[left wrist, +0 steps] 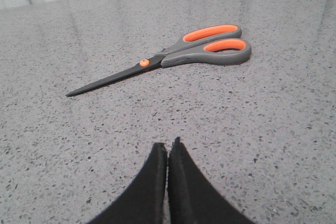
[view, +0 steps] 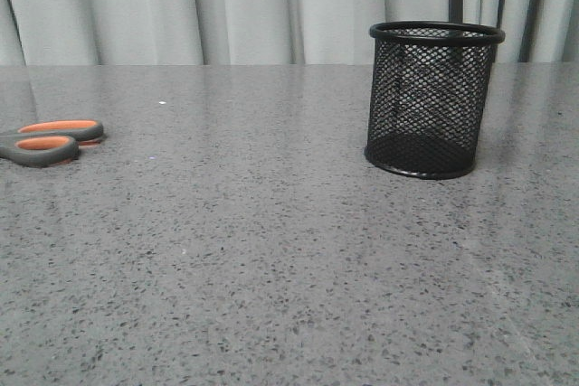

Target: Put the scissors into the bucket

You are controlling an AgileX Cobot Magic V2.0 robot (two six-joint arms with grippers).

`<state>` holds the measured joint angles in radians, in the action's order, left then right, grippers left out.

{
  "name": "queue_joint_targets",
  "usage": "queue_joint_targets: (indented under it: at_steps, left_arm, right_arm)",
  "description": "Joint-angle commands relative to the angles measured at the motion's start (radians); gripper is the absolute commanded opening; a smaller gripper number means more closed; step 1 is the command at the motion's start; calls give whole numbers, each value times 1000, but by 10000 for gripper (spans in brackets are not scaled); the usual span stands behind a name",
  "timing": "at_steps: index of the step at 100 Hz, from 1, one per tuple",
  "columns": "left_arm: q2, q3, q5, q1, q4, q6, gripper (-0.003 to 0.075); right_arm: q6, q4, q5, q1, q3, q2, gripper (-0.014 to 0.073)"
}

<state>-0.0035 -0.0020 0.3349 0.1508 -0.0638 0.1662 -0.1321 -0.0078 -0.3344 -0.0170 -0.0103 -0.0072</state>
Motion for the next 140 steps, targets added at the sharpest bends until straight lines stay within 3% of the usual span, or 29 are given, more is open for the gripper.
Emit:
queue_joint_targets:
  at_steps: [1,85,102,120,127,140]
  left_arm:
    - [-25,27,-64,-1,-9,-4,-21]
    - [-25,27,-64,-1,-7,-4,-21]
    - [-25,27,-64,-1,0,-4,-21]
    - [-25,27,-88,-1,-14,-4,-21]
    - [-25,27,-195,-1,-132,-7,-21]
    - [-25,27,-448,-1,-655,-12,-21]
  right_arm:
    - [0,-9,30,5,-17,-25,-45]
    - [0,-9,39,5,-17,-25,-45]
    - [0,-66,192,5,-17,-25,-45]
    - [0,8,456,5,-17,-25,-45]
    - [0,127,533,5,-17,-25,-45]
    - [0,364,512,5,-17,-25,-45]
